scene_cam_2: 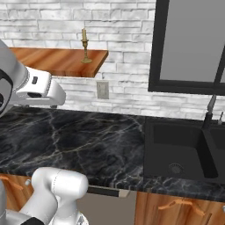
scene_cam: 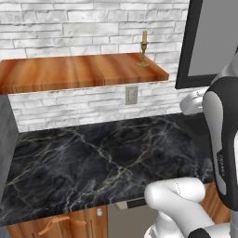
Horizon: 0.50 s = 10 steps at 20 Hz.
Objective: Get the candle and the liquor from the cabinet and move them to the dining counter.
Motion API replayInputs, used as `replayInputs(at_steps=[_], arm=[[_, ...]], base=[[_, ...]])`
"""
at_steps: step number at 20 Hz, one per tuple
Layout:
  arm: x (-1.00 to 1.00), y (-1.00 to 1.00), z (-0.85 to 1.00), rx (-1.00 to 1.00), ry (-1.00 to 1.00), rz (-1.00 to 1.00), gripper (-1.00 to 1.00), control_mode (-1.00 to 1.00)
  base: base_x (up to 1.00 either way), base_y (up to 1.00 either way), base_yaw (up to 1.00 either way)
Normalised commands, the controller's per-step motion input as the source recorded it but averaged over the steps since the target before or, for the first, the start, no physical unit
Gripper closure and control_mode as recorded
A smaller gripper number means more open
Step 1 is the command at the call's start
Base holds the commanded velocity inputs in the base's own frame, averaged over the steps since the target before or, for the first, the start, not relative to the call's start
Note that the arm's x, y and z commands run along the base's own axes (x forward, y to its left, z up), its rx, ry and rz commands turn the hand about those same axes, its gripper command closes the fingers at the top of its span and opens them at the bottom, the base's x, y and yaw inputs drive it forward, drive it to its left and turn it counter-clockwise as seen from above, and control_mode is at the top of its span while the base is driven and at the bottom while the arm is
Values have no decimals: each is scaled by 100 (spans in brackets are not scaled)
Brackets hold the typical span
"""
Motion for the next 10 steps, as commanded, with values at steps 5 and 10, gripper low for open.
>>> replayInputs(at_steps=[5,10], arm=[[-1,0,2,0,-3,0,-100,-100],[-15,0,49,-2,-23,0,-100,-100]], base=[[0,0,0],[0,0,0]])
